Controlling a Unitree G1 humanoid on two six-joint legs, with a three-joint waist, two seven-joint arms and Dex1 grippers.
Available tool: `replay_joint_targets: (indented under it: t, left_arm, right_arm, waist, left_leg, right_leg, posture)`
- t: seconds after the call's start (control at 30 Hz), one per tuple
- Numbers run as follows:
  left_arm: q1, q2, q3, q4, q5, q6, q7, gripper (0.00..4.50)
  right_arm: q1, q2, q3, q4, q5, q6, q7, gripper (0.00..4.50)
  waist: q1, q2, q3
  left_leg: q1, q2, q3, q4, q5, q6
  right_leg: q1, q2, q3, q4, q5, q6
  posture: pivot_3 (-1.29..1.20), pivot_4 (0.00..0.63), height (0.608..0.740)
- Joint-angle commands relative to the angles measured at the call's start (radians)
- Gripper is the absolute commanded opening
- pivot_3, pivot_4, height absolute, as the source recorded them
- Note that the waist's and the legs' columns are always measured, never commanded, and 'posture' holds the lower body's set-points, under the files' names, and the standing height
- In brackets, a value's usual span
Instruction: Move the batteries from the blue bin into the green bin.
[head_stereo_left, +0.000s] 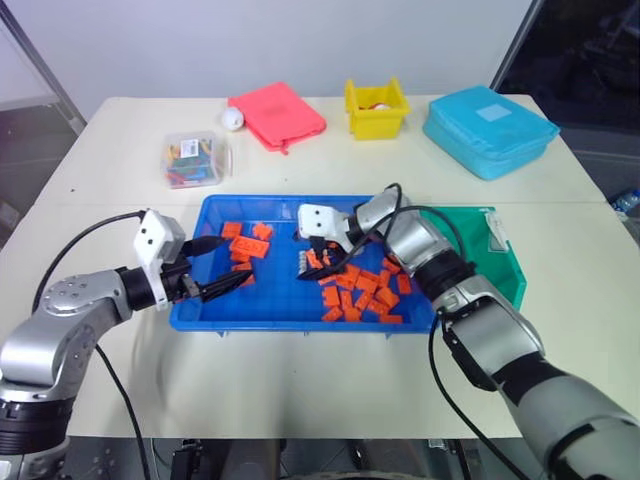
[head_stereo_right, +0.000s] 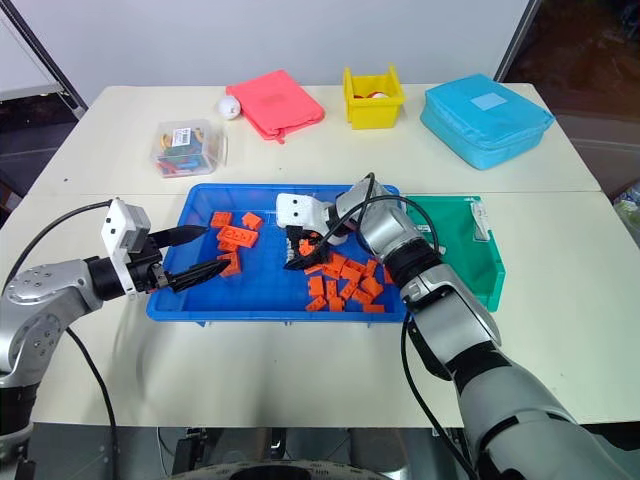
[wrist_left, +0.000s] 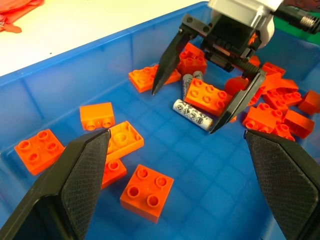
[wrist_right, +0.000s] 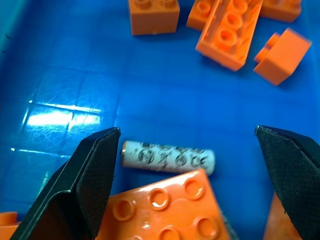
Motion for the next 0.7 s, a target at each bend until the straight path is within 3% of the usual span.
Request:
replay_joint_targets:
  t: [0.03,0.23,0.33,0.43,0.7]
  left_arm:
    - [-0.004,-0.004,0.013,-0.03,-0.006,-0.007,0.01,4.5]
    - [-0.004,-0.014,0.011,-0.03,-0.006,-0.01,0.022,4.5]
    - [-0.004,-0.021,0.01,-0.031,-0.005,-0.011,0.029,4.5]
    - [-0.006,-0.028,0.01,-0.033,-0.005,-0.011,0.035,4.5]
    - [-0.016,-0.035,0.008,-0.021,0.0,-0.017,0.043,4.5]
  right_arm:
    - [-0.014,0.009,0.009,-0.016,0.001,-0.013,0.017,4.44]
    - [-0.014,0.002,0.025,0.001,-0.008,-0.008,0.042,4.44]
    - [-0.02,0.007,0.025,0.019,-0.01,-0.013,0.04,3.6]
    - [-0.024,0.013,0.027,0.021,-0.01,-0.009,0.041,2.25]
    - [-0.036,0.023,0.014,-0.009,0.002,0.003,0.041,2.22]
  waist:
    - [-0.001,0.0,0.0]
    - [-0.001,0.0,0.0]
    - [-0.001,0.0,0.0]
    - [-0.001,0.0,0.0]
    - [-0.001,0.0,0.0]
  left_leg:
    - [0.0,0.0,0.0,0.0,0.0,0.0]
    - [0.0,0.0,0.0,0.0,0.0,0.0]
    - [0.0,0.0,0.0,0.0,0.0,0.0]
    - [0.0,0.0,0.0,0.0,0.0,0.0]
    - [0.0,0.0,0.0,0.0,0.0,0.0]
  right_leg:
    - [0.0,0.0,0.0,0.0,0.0,0.0]
    - [0.0,0.0,0.0,0.0,0.0,0.0]
    - [0.0,0.0,0.0,0.0,0.0,0.0]
    - [0.0,0.0,0.0,0.0,0.0,0.0]
    - [0.0,0.0,0.0,0.0,0.0,0.0]
  posture:
    - [0.0,0.15,0.74]
    - [0.0,0.15,0.74]
    - [0.0,0.15,0.74]
    - [0.0,0.15,0.74]
    - [0.0,0.15,0.74]
